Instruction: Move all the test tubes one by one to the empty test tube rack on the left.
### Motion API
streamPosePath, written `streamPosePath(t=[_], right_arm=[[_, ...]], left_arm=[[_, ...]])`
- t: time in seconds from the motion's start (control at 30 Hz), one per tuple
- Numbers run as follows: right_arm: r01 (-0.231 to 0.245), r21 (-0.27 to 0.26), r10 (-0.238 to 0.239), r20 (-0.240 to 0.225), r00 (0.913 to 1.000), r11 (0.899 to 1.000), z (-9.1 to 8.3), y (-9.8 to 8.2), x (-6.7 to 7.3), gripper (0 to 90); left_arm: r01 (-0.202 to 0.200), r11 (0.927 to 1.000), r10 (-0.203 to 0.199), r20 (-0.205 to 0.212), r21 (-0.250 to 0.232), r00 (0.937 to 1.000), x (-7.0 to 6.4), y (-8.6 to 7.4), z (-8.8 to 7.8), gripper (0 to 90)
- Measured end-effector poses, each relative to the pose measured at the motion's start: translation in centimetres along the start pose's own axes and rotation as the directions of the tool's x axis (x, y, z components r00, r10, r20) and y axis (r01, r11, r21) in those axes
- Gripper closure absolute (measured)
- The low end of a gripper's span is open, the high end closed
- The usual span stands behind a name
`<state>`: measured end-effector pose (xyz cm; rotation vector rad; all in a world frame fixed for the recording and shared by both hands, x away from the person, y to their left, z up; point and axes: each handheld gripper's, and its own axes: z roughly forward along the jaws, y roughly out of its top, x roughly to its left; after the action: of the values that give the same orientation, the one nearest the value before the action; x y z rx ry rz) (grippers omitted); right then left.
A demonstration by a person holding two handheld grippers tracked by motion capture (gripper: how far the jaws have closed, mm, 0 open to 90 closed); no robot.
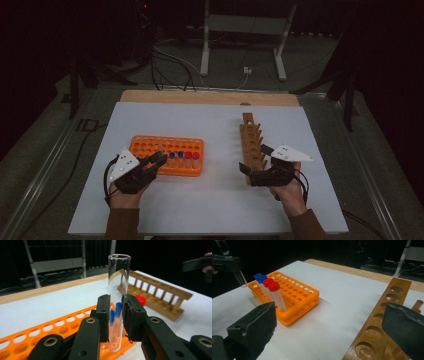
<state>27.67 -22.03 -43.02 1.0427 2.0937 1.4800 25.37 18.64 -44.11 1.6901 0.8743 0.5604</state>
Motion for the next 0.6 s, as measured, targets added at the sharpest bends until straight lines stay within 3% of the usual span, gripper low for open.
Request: streamPosePath(t=[0.27, 0.6], right_arm=[[0.003, -0.005, -0.003, -0.004, 1.0000, 1.000, -0.1, 0.0, 0.0, 0.1], [0.003, -0.008, -0.003, -0.009, 1.0000, 1.000, -0.1, 0.0, 0.1, 0.2]], left_arm=[[0.012, 0.9999, -0.010, -0.108, 0.012, 0.9941, 1.3, -0.8, 0.4, 76.1], [0.037, 0.9976, -0.028, -0.154, 0.058, 0.9877, 1.9, -2.4, 2.4, 76.1]])
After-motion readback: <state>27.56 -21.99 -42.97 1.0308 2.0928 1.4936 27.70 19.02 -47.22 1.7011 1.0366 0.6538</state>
